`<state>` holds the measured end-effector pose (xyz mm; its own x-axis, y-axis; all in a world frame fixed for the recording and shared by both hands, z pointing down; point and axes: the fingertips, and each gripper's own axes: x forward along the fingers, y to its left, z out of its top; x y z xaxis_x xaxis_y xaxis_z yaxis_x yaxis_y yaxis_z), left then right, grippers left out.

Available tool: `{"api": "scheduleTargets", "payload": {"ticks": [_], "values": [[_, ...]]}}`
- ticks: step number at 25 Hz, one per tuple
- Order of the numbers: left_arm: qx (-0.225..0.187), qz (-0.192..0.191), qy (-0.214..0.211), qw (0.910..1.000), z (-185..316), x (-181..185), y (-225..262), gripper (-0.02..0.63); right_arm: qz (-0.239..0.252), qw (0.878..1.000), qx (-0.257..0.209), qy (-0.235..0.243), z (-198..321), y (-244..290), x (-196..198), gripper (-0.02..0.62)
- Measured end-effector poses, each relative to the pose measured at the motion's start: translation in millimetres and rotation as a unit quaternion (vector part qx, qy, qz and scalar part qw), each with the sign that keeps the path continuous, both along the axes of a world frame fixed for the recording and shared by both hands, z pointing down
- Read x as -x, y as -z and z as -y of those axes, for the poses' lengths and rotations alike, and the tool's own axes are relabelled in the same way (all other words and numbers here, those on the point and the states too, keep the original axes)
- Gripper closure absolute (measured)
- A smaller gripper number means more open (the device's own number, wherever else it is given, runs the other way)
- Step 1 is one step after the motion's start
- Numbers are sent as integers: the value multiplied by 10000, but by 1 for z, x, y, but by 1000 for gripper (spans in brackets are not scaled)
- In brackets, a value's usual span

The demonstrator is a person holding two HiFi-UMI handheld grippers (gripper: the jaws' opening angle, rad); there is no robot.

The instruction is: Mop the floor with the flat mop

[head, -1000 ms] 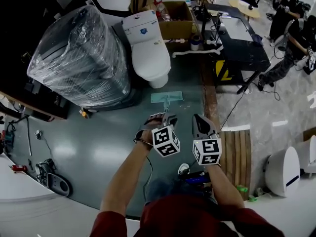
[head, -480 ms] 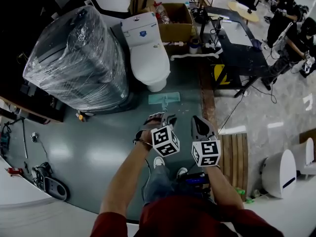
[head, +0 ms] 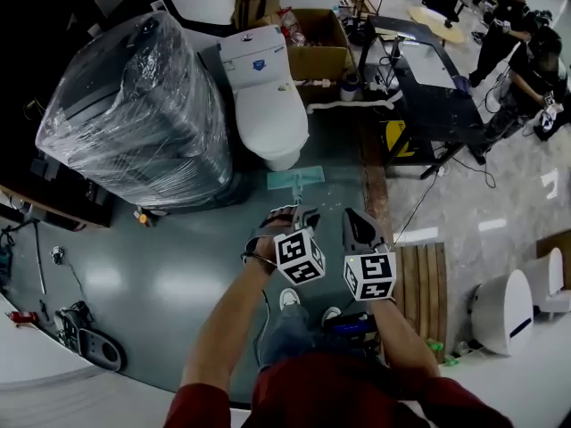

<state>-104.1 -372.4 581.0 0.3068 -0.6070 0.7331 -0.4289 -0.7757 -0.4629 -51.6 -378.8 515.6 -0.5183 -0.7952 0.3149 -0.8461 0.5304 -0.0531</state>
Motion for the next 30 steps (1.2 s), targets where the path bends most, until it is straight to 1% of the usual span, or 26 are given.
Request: {"api": "scheduleTargets", "payload": {"ticks": [6, 13, 17, 24, 30], "values": [[40, -86, -99, 9999, 16, 18, 9, 551, -99, 9999, -33, -82, 12, 1, 24, 578], [80, -41, -391, 9992, 14, 38, 13, 551, -131, 9993, -172, -315, 26, 19, 48, 578], [102, -40, -373, 9992, 22, 46, 17, 549, -96, 9991, -221, -358, 34, 25, 55, 578], [144, 24, -374, 9992, 32, 35, 20, 549, -105, 9993, -211, -274, 44, 24, 48, 578], [187, 135, -380, 9990, 34, 14, 20, 549, -43, 9995, -194, -243, 51, 26, 26, 578]]}}
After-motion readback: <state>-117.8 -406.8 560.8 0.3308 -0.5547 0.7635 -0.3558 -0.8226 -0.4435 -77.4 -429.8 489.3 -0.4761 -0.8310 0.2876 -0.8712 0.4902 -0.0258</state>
